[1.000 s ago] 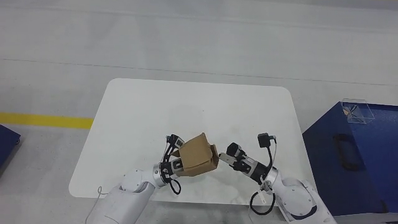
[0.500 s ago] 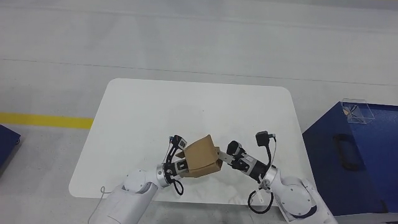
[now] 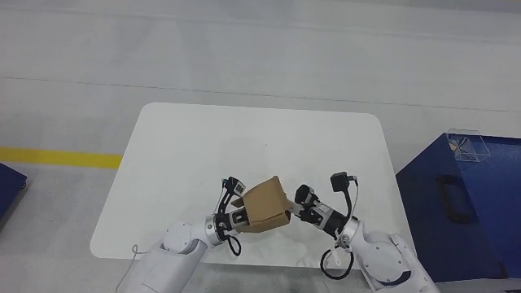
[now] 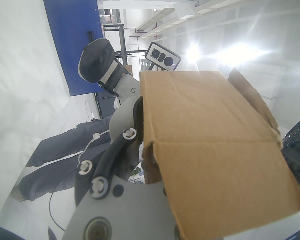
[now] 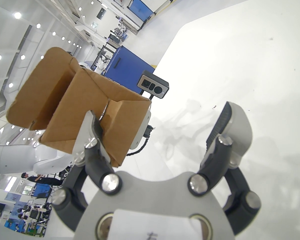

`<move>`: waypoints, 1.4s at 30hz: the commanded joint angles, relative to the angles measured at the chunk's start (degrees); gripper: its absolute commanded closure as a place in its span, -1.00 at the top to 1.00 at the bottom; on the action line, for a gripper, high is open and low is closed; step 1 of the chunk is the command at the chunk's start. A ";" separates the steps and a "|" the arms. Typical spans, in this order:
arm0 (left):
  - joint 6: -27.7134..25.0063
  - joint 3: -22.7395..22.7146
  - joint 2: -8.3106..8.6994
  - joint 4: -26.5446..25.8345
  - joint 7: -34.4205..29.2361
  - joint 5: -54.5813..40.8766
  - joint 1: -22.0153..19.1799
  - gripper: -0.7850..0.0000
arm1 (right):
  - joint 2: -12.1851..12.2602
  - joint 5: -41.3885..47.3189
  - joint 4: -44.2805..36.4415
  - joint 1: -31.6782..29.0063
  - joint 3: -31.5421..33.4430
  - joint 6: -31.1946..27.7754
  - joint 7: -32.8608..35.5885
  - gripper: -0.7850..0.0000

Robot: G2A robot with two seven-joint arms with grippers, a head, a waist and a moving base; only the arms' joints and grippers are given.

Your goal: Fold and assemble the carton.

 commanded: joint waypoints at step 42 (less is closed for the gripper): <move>-0.59 -1.13 -0.34 1.11 -2.69 -1.71 -0.50 -1.00 | 0.60 15.81 3.59 -2.03 8.92 -3.51 -5.29 1.00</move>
